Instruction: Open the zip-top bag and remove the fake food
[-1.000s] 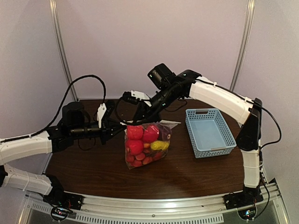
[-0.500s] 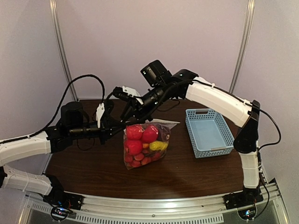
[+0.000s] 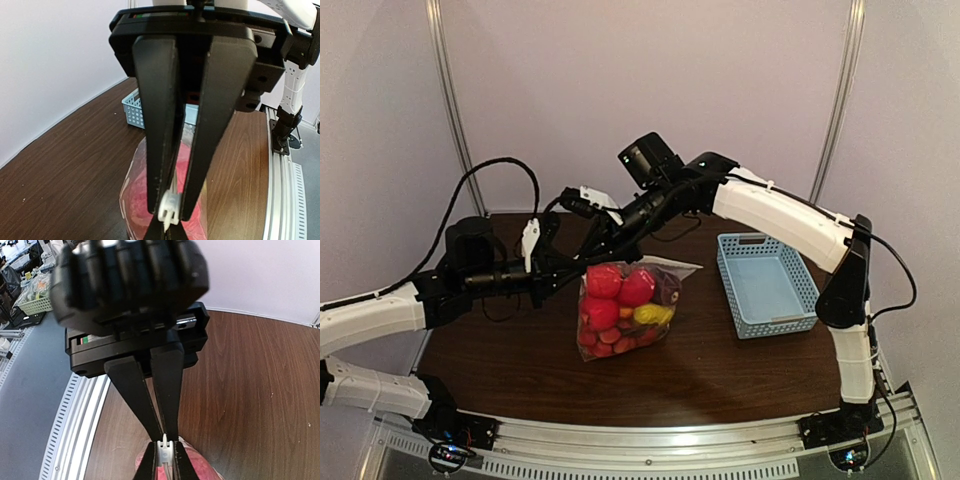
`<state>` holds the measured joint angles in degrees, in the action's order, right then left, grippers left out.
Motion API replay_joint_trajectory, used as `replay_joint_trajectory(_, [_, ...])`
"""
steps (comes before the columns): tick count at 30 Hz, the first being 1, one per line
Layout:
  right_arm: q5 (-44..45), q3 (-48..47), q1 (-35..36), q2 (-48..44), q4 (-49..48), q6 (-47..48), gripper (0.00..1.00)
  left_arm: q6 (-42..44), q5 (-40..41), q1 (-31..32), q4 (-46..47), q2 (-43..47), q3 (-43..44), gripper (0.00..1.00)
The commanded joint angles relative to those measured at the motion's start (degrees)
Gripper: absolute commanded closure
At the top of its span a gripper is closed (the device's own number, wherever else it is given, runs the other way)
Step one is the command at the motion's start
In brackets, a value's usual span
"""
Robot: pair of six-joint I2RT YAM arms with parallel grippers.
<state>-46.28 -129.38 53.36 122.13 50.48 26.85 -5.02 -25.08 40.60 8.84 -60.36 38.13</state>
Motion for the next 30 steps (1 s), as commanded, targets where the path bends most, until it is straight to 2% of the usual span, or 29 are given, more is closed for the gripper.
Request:
replay_joint_trajectory(1, [2.1, -0.3, 0.0, 0.3, -0.5, 0.6, 0.96, 0.5, 0.9, 0.1, 3.0, 1.8, -0.2, 1.0])
replay_joint_trajectory(6, [3.1, 0.0, -1.7, 0.0, 1.0, 2.0, 0.99, 0.8, 6.5, 0.0, 0.9, 3.4, -0.7, 1.0])
replay_joint_trajectory(14, [3.5, 3.1, -6.1, -1.9, 5.1, 5.6, 1.0, 0.4, 10.1, -1.9, -0.3, 7.9, -3.0, 1.0])
replay_joint_trajectory(30, [5.3, 11.0, -16.2, -7.7, 11.8, 10.5, 1.0, 0.8, 12.5, -5.2, -3.4, 12.9, -6.1, 1.0])
